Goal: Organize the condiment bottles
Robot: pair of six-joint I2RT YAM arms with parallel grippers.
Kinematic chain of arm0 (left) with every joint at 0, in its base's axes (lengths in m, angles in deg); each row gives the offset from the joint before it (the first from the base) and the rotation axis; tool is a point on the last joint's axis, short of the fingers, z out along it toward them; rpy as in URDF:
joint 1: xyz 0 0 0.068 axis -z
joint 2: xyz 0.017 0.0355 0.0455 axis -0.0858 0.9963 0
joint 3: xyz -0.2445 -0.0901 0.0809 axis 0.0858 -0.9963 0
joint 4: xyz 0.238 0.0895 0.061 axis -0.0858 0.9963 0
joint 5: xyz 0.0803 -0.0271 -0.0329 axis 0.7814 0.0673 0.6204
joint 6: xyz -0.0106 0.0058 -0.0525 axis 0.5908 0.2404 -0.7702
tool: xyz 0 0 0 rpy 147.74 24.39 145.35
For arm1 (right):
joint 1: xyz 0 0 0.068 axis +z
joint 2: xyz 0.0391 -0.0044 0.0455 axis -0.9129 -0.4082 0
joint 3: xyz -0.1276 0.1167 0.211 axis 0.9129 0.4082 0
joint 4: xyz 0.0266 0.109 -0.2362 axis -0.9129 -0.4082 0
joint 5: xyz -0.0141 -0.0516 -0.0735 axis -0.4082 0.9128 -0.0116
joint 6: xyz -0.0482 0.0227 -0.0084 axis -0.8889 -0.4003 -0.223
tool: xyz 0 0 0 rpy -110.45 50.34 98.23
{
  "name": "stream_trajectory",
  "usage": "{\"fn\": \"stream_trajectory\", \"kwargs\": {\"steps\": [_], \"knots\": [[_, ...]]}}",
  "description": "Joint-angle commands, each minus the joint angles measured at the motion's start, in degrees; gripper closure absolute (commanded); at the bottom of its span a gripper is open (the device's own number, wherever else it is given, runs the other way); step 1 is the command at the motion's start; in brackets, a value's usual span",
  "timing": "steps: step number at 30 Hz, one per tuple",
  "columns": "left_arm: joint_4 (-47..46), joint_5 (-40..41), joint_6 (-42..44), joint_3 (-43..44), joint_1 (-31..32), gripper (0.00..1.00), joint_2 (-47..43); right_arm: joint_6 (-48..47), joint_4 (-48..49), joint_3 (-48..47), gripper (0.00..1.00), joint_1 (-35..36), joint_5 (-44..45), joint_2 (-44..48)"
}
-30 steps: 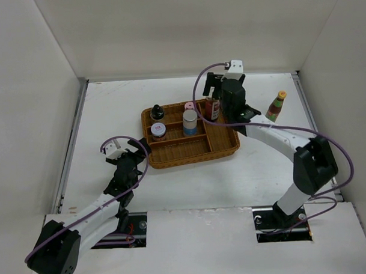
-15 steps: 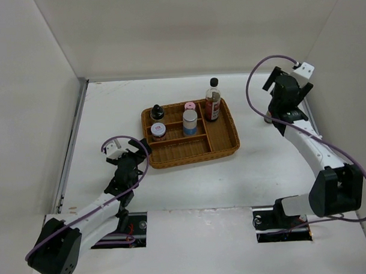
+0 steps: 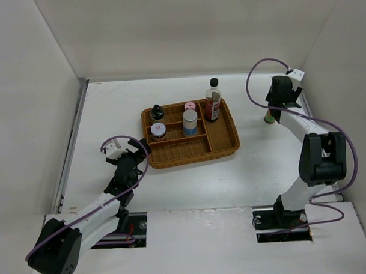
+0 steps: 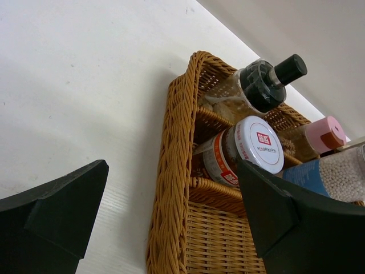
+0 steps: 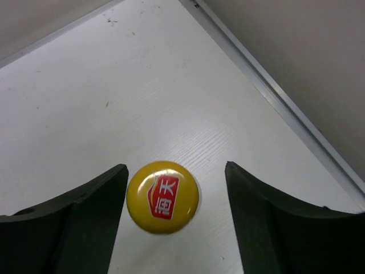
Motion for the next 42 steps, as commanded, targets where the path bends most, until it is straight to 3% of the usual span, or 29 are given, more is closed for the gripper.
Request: {"fn": "stream_trajectory", "kwargs": {"steps": [1, 5, 10, 15, 21, 29, 42], "knots": [[-2.74, -0.24, -0.54, 0.43, -0.37, 0.00, -0.26, -0.10, 1.79, -3.39, 0.33, -0.82, -1.15, -1.36], [-2.74, -0.59, -0.54, 0.43, -0.46, 0.00, -0.26, -1.42, 4.86, -2.35, 0.59, -0.29, 0.07, -0.23], [-2.74, -0.59, -0.54, 0.52, -0.55, 0.00, 0.18, -6.43, 11.46, 1.62, 0.66, 4.88, 5.70, 8.11], [-2.74, -0.41, -0.54, 0.43, -0.37, 0.00, 0.00, -6.96, 10.85, 4.08, 0.67, 11.21, 7.03, 18.22], [-2.74, -0.76, -0.62, 0.61, -0.20, 0.00, 0.18, -6.26, 8.56, 5.31, 0.67, 21.92, 5.88, 24.12], [-1.95, -1.99, -0.71, 0.52, -1.25, 0.00, -1.75, -3.98, 10.14, 7.85, 0.66, 34.24, 3.95, 22.81], [-1.42, -3.22, -0.80, 1.31, -1.78, 0.00, -0.26, -0.81, 17.79, 16.90, 0.65, 38.29, 0.70, 15.95]]}}
